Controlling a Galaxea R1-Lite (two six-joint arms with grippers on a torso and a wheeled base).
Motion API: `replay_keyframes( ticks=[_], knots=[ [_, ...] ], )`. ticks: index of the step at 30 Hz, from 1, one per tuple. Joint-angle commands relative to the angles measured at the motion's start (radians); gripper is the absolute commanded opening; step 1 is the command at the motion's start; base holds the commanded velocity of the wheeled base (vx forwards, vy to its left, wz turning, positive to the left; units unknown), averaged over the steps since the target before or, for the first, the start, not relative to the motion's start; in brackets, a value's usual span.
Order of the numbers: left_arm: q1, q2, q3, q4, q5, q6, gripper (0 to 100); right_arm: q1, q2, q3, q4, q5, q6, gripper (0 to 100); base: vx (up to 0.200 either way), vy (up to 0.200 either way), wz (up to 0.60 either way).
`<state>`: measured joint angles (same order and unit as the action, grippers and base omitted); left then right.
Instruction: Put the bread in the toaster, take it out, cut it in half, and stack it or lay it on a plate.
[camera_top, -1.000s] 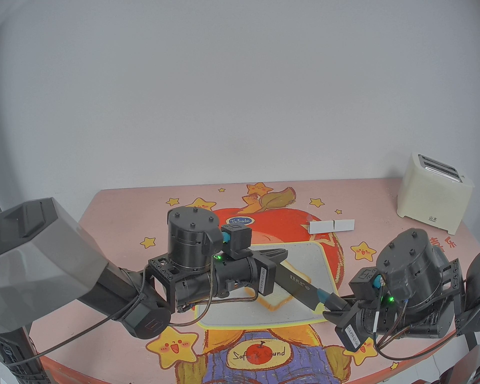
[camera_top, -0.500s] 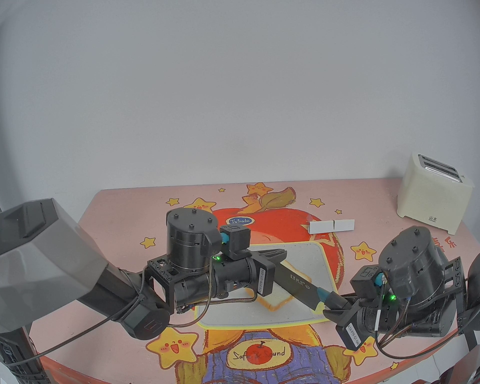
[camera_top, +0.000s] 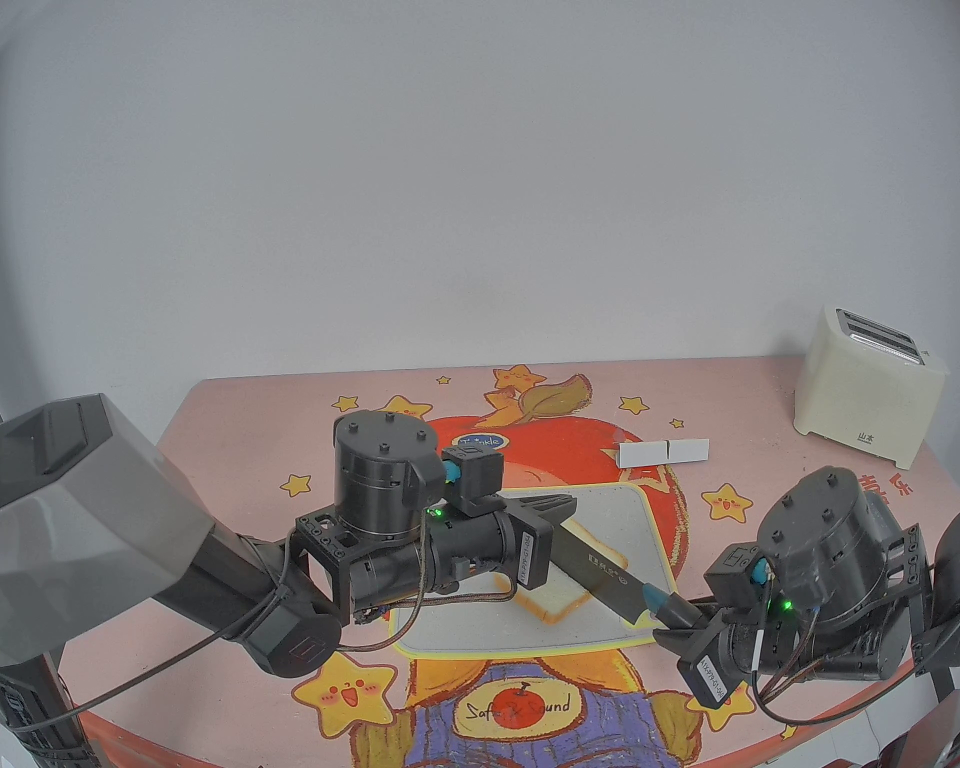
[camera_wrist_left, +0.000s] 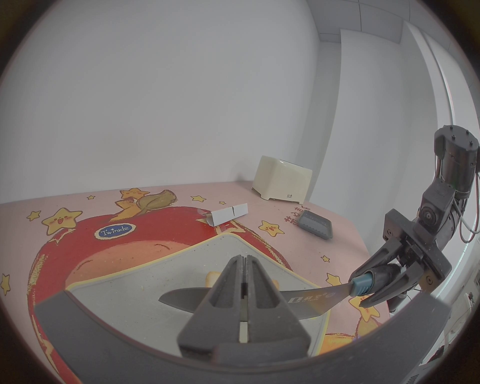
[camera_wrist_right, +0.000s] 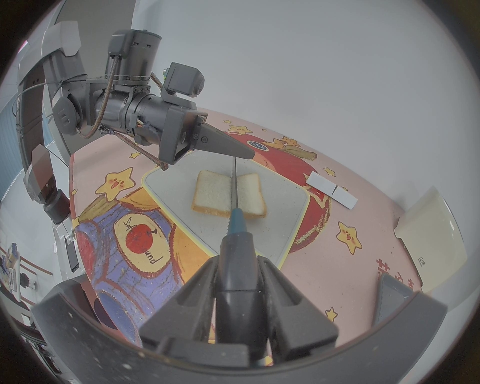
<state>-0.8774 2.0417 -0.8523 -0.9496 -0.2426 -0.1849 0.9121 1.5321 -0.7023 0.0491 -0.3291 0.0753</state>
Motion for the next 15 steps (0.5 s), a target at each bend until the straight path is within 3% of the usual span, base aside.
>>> replay_keyframes(
  ticks=[1,15],
  knots=[
    [0.0,0.0,0.007,-0.001,0.0,-0.001,0,0.001,0.002,-0.009,-0.003,0.001,0.0,0,0.0,0.0,0.0],
    [0.0,0.0,0.001,-0.001,0.0,-0.001,0,0.001,0.016,-0.009,0.0,0.01,0.001,0,0.0,0.0,0.0]
  ],
)
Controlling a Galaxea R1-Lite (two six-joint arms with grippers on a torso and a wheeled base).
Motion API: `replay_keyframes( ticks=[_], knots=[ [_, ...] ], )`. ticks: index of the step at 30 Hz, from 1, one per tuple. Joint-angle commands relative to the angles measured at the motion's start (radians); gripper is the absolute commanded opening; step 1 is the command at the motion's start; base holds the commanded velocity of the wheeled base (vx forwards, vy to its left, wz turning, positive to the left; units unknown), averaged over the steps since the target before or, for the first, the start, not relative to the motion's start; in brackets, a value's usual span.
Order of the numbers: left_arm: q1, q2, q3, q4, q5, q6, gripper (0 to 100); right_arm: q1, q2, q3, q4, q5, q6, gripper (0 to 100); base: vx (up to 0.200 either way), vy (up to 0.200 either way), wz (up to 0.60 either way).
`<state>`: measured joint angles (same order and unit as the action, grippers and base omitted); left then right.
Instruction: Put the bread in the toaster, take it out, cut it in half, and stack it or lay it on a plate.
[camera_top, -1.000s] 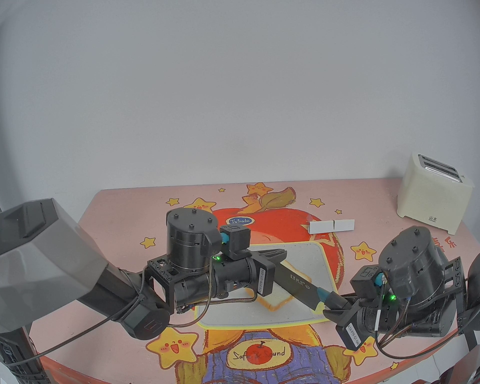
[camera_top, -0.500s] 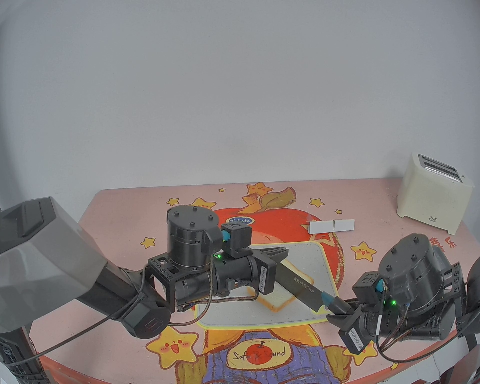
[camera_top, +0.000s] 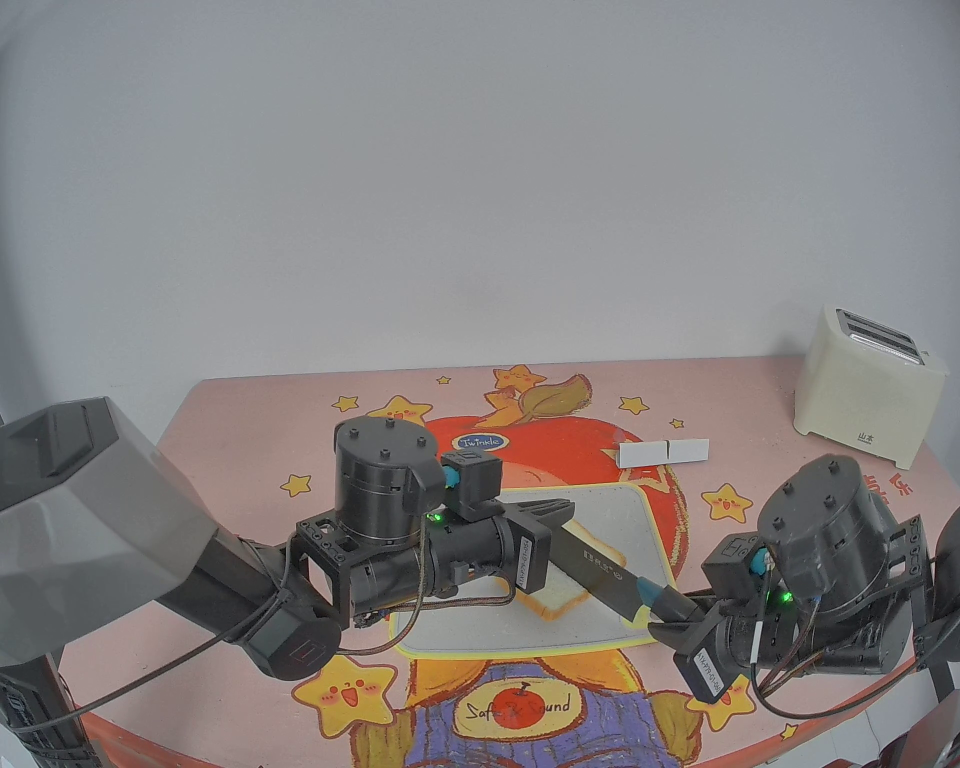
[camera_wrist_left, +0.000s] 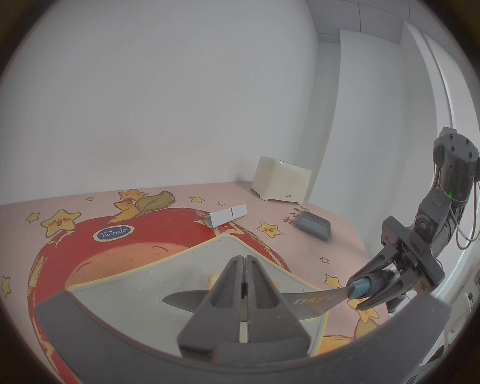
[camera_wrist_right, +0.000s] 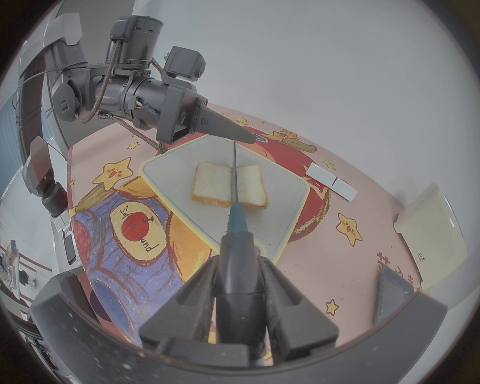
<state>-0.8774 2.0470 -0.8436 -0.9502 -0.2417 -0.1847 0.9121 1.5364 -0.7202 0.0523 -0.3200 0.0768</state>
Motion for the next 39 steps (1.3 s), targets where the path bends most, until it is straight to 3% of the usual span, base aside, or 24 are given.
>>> replay_keyframes(
  ticks=[1,16,26,39],
  knots=[
    [0.0,-0.005,-0.009,-0.001,-0.001,-0.001,0,0.001,0.011,0.008,-0.005,0.001,0.0,0,0.0,0.0,0.0],
    [0.0,0.004,-0.002,-0.001,0.002,0.001,0,0.001,-0.004,-0.021,-0.008,0.001,0.0,0,0.0,0.0,0.0],
    [0.0,-0.005,-0.015,0.001,0.002,0.002,0,0.001,0.005,0.022,-0.005,0.004,0.001,0,0.0,0.0,0.0],
    [0.0,0.005,-0.006,0.001,0.004,0.004,0,0.001,0.001,0.01,-0.008,0.006,0.001,0,0.0,0.0,0.0]
  ],
)
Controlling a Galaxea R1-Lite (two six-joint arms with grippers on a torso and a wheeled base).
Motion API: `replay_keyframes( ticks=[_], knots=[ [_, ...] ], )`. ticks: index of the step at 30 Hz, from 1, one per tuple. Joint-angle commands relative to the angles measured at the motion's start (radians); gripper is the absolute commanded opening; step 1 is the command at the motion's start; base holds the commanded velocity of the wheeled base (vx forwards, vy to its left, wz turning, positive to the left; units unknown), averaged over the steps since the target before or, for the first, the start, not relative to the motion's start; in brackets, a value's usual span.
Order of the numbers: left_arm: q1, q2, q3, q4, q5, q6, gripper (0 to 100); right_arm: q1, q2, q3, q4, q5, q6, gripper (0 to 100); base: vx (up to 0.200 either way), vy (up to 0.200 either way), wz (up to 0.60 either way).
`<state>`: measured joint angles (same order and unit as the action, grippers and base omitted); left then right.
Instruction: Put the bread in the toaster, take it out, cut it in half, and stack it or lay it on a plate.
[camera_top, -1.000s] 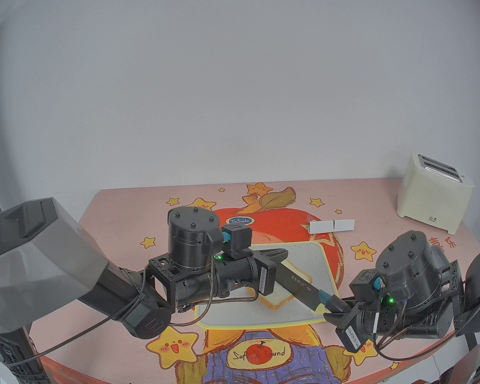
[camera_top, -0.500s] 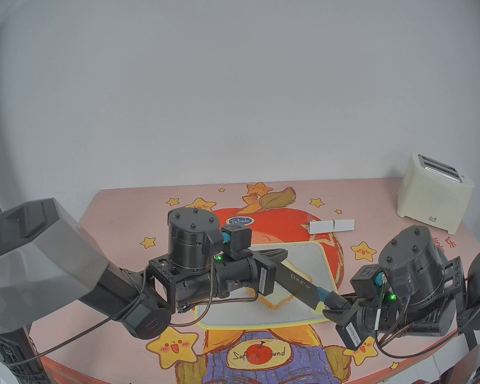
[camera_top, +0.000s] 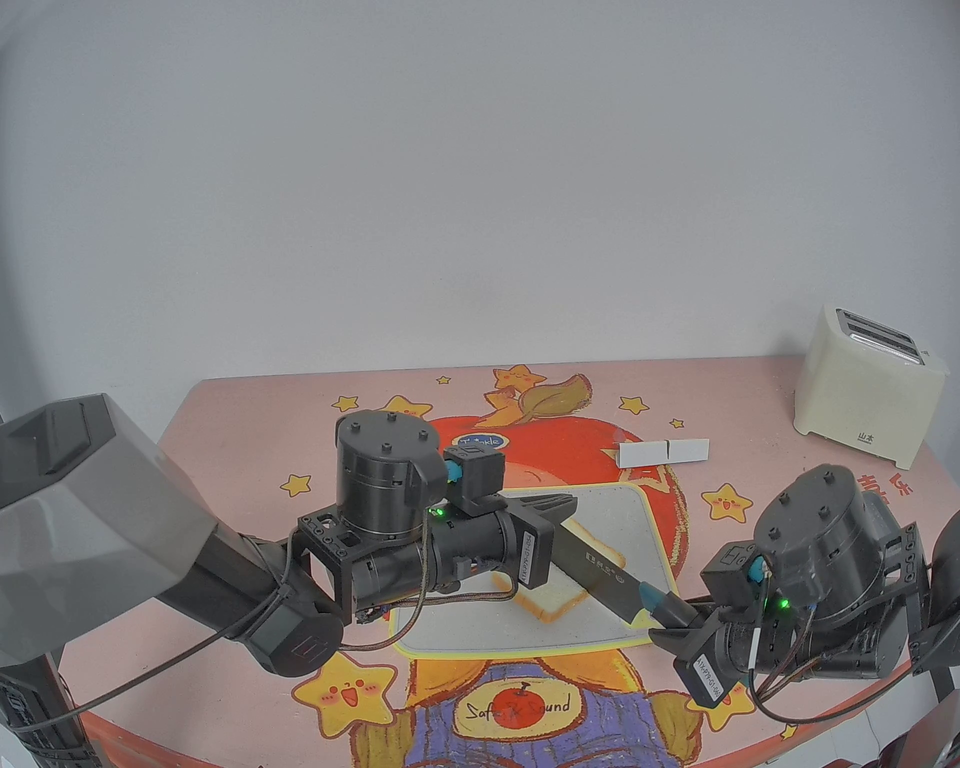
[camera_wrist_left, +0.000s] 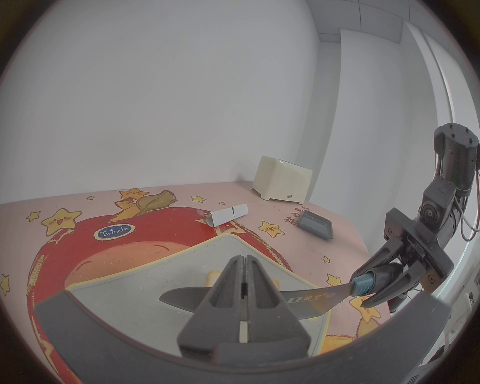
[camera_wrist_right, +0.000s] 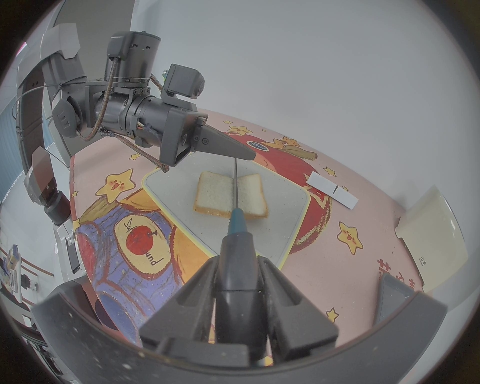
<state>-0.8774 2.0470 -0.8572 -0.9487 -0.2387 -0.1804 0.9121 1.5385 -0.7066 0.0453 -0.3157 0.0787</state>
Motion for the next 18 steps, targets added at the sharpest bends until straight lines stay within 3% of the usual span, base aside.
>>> replay_keyframes(
  ticks=[1,18],
  knots=[
    [0.0,0.005,0.007,-0.001,0.001,-0.001,0,0.001,-0.003,-0.005,-0.001,0.001,0.0,0,0.0,0.0,0.0],
    [0.0,0.009,0.001,-0.007,0.001,-0.001,0,0.001,0.003,0.004,0.001,0.001,0.0,0,0.0,0.0,0.0]
  ],
)
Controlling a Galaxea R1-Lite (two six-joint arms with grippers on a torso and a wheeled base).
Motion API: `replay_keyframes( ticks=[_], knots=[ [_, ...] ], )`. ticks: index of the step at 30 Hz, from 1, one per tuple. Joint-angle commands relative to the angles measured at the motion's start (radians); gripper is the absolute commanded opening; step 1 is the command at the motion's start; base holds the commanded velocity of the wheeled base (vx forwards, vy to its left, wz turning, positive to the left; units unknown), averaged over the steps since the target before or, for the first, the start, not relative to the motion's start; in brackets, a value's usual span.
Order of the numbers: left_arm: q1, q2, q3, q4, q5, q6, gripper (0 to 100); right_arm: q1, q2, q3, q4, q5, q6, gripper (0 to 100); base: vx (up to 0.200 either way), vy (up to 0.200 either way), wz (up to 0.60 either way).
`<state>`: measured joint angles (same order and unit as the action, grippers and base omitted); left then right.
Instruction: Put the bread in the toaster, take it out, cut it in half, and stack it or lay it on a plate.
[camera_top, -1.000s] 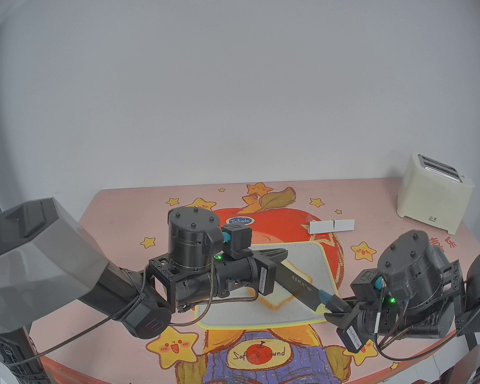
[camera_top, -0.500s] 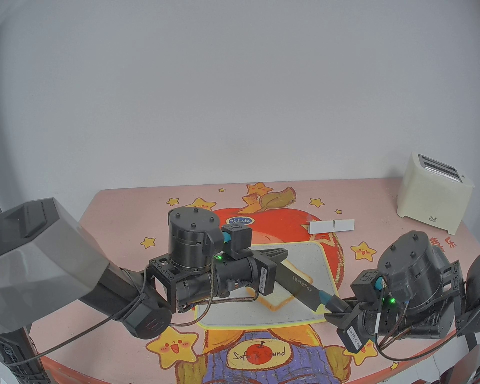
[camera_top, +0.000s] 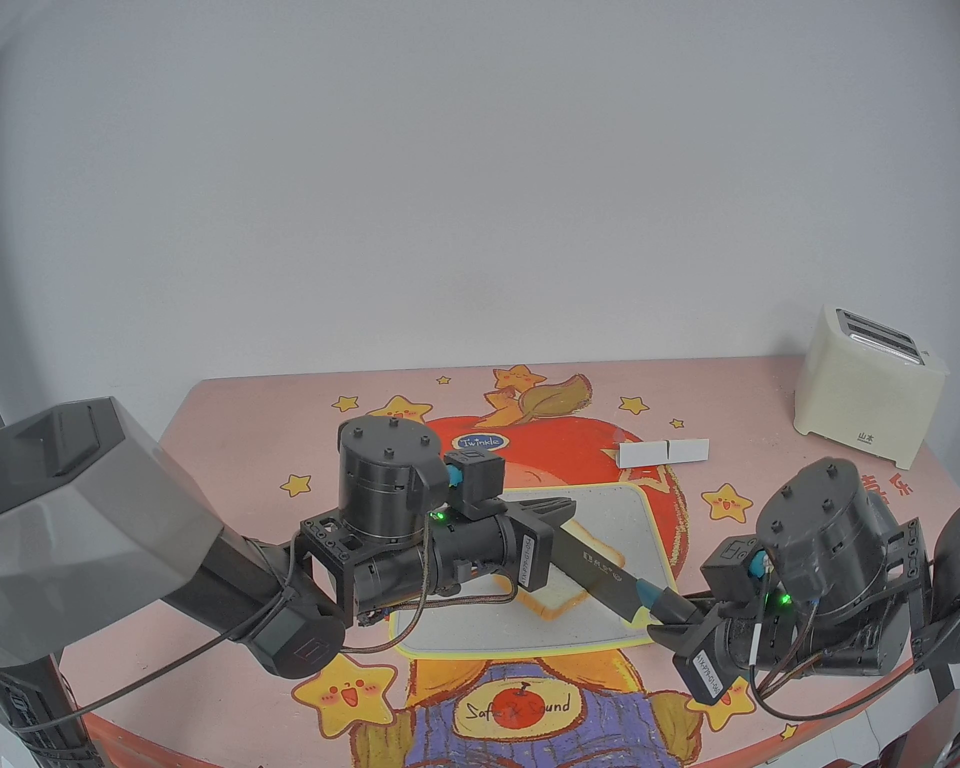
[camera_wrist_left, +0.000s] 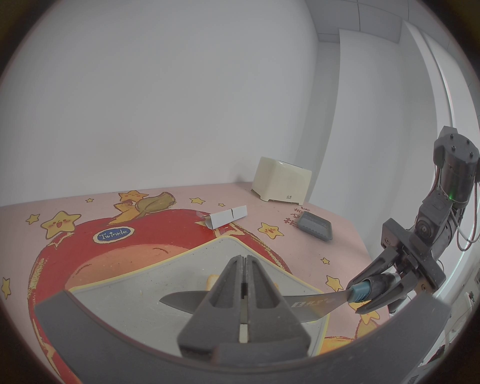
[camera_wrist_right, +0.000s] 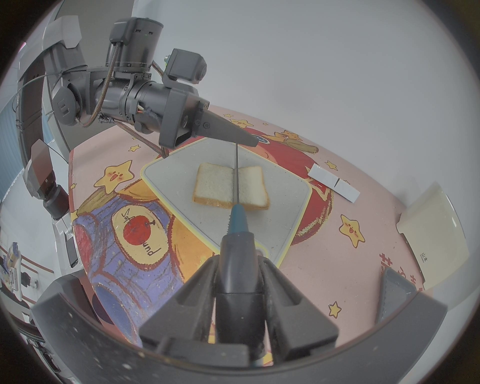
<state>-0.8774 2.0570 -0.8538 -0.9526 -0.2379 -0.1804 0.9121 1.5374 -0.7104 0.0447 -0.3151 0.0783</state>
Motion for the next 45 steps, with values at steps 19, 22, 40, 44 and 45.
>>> replay_keyframes(
  ticks=[19,22,40,44,45],
  knots=[
    [0.0,0.006,0.002,-0.015,0.0,-0.001,0,0.001,0.0,-0.015,0.001,-0.001,0.001,0,0.0,0.0,0.0],
    [0.0,0.005,-0.001,-0.022,0.0,-0.001,0,0.001,0.006,-0.011,0.001,0.004,0.003,0,0.0,0.0,0.0],
    [0.0,-0.003,0.004,-0.051,0.0,-0.002,0,-0.001,-0.008,-0.012,0.0,0.004,0.008,0,0.0,0.0,0.0],
    [0.0,-0.006,0.01,-0.109,0.0,-0.001,0,-0.001,-0.031,-0.014,0.001,0.005,0.037,0,0.0,0.0,0.0],
    [0.0,-0.006,0.012,-0.114,0.0,-0.001,0,-0.001,-0.037,-0.015,0.001,0.005,0.037,0,0.0,0.0,0.0]
  ],
)
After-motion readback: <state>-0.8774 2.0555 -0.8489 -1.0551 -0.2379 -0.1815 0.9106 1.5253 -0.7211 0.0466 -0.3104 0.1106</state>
